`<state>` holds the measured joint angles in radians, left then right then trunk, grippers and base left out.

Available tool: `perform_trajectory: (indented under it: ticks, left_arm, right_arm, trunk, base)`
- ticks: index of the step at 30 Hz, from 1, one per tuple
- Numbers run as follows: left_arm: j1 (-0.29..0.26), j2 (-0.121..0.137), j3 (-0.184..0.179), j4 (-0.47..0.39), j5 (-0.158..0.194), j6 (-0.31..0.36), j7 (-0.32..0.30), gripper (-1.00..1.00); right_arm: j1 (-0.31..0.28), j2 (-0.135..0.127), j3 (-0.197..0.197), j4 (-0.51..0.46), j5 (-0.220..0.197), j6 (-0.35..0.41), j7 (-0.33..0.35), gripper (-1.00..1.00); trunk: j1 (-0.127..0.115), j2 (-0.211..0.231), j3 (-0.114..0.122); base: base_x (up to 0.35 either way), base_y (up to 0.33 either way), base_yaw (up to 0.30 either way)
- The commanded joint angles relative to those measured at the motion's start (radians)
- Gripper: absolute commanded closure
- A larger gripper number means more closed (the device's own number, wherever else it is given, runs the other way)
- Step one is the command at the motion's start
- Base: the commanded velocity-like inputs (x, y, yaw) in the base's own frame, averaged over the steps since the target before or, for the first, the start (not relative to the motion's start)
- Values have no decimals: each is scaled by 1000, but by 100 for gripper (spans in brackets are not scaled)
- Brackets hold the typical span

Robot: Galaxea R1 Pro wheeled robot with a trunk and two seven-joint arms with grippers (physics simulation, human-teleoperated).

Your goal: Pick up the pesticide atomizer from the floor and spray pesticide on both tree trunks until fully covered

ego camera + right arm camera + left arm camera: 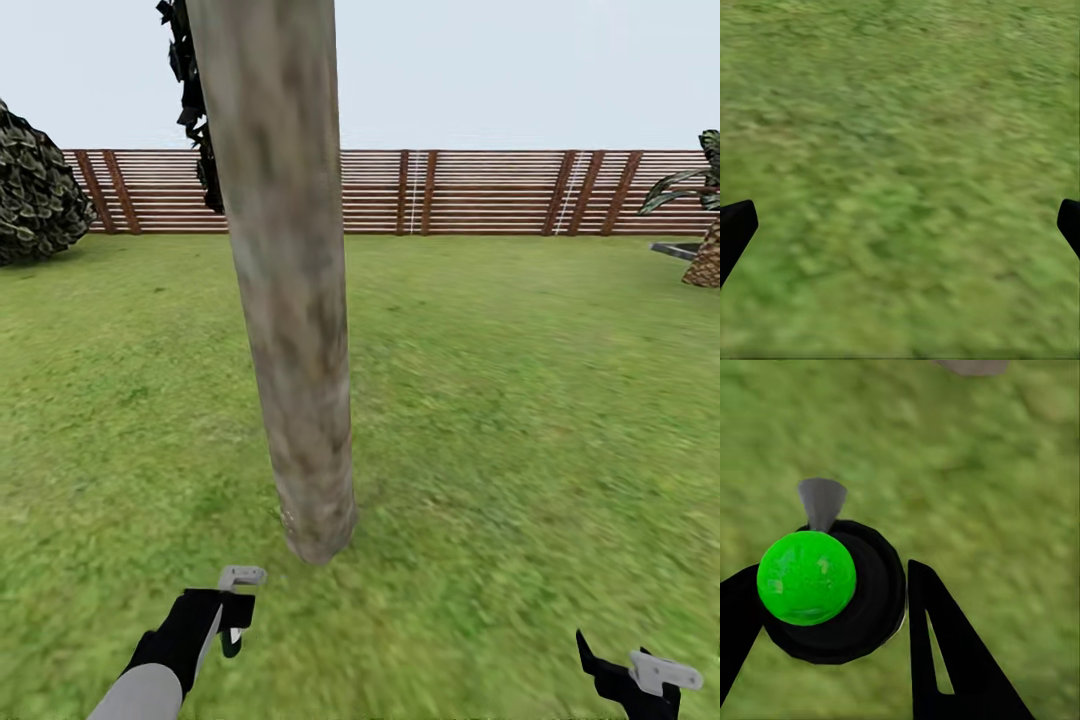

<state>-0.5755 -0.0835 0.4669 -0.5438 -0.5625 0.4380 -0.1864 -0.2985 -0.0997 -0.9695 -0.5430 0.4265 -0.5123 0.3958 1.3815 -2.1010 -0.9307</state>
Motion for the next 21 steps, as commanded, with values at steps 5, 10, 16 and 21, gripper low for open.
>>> perform_trajectory:
  ticks: [5,10,16,21]
  left_arm:
    - [0,-15,-16,-1,2,-5,7,100]
    - [0,-36,-17,-2,3,-5,6,100]
    - [0,-28,-19,-3,1,-5,4,100]
    - [1,-25,-15,-4,3,-5,2,100]
  right_arm:
    - [0,0,0,0,0,0,0,-100]
    - [0,1,0,0,0,0,0,-100]
    - [1,0,0,0,0,0,0,-100]
    - [0,0,0,0,0,0,0,-100]
  trunk:
    - [0,0,-8]
    - [0,0,-12]
    - [0,0,-18]
    - [0,0,-22]
  base:
    - [0,0,0]
    - [0,0,0]
    - [0,0,-181]
    - [0,0,-253]
